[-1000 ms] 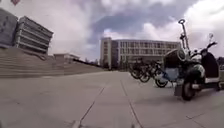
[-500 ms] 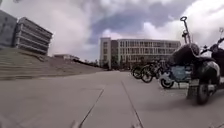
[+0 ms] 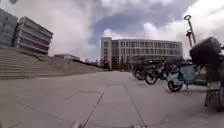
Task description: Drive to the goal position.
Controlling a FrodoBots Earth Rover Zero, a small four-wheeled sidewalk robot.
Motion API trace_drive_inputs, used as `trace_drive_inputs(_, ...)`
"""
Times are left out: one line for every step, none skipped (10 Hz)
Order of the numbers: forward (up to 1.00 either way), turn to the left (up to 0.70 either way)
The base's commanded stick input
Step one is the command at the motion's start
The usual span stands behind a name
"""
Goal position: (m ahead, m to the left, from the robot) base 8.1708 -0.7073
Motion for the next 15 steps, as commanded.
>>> trace_drive_inputs(0.7,0.0)
trace_drive_inputs(0.7,0.0)
trace_drive_inputs(0.7,0.0)
trace_drive_inputs(0.7,0.0)
trace_drive_inputs(0.7,0.0)
trace_drive_inputs(0.7,0.0)
trace_drive_inputs(0.7,0.0)
trace_drive_inputs(0.7,0.0)
trace_drive_inputs(0.7,0.0)
trace_drive_inputs(0.7,0.0)
trace_drive_inputs(0.7,0.0)
trace_drive_inputs(0.7,0.0)
trace_drive_inputs(0.7,0.0)
trace_drive_inputs(0.7,0.0)
trace_drive_inputs(0.7,0.0)
